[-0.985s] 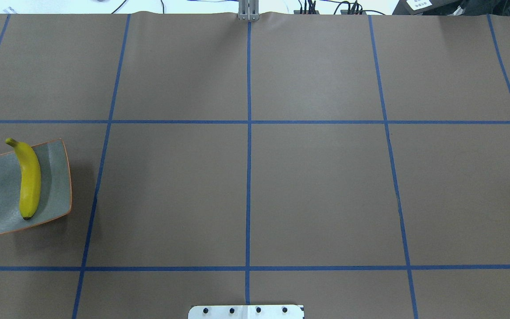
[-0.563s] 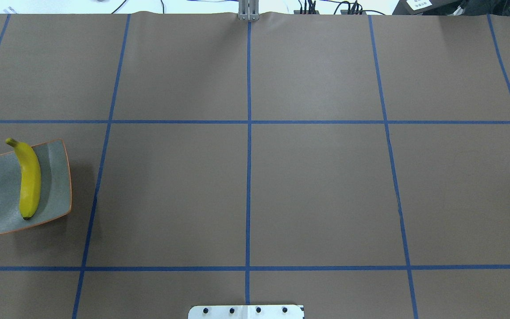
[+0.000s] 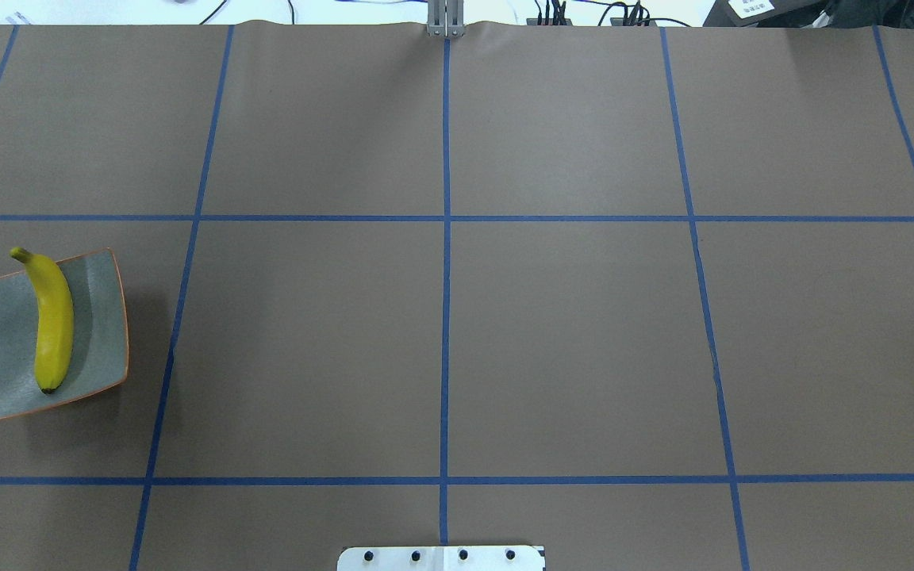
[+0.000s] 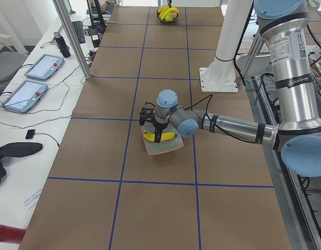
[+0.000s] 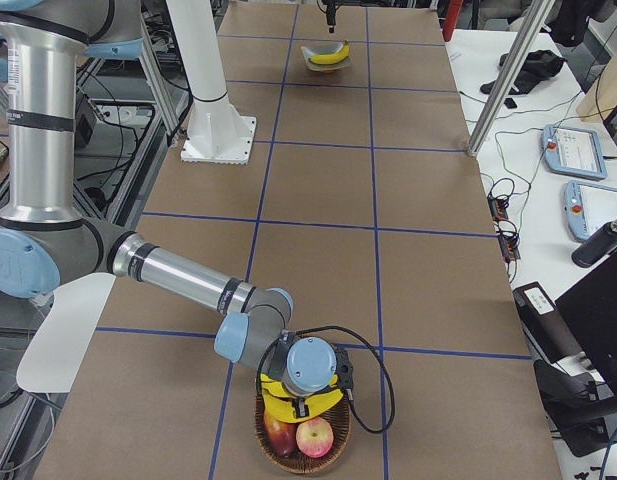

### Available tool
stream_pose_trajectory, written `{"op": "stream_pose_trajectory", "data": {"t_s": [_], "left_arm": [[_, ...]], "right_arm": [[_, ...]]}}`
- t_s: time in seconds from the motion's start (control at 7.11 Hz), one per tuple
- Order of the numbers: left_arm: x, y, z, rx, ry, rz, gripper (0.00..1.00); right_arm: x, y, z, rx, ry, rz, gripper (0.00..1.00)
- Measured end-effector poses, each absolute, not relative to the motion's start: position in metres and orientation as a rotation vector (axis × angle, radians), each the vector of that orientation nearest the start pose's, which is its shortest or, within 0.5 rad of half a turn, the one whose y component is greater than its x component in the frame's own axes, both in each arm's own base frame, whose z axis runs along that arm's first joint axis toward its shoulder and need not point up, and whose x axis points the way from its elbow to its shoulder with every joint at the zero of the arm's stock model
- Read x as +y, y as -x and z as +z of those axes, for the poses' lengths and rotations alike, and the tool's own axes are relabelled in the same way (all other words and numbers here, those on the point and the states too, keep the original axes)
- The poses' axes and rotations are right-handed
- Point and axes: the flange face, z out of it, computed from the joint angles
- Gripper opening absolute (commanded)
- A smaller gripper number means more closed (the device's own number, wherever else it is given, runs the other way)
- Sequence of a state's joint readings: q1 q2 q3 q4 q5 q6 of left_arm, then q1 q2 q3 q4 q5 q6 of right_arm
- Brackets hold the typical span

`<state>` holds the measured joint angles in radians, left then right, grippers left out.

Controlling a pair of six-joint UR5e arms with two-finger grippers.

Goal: Transfer all bananas from basket to plate

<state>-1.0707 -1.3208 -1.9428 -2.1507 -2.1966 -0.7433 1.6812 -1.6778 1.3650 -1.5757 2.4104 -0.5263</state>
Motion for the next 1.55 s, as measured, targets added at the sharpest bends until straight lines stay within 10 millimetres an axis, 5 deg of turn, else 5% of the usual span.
{"op": "stream_pose_trajectory", "data": {"t_s": [0.14,0.28,0.42,0.56,0.98,1.27,1.55], "left_arm": [[-0.398,-0.132,0.524,0.881,-0.202,-0.006,0.87],[-0.398,-0.132,0.524,0.881,-0.203,-0.006,0.87],[-0.398,-0.132,0.524,0.881,-0.204,-0.006,0.87],[-0.398,-0.131,0.523,0.882,-0.206,-0.005,0.87],[-0.398,-0.131,0.521,0.883,-0.208,-0.005,0.87],[-0.398,-0.131,0.521,0.884,-0.209,-0.005,0.87],[-0.398,-0.131,0.521,0.884,-0.209,-0.005,0.87]], "right_arm": [[-0.393,-0.103,0.802,-0.888,0.026,-0.254,0.68],[-0.393,-0.103,0.804,-0.89,0.031,-0.252,0.47],[-0.392,-0.103,0.805,-0.892,0.034,-0.249,0.13],[-0.393,-0.103,0.805,-0.893,0.034,-0.248,0.0],[-0.397,-0.102,0.802,-0.902,0.025,-0.252,0.0],[-0.409,-0.107,0.788,-0.902,0.007,-0.252,0.44],[-0.424,-0.111,0.766,-0.893,-0.026,-0.261,0.65]]}}
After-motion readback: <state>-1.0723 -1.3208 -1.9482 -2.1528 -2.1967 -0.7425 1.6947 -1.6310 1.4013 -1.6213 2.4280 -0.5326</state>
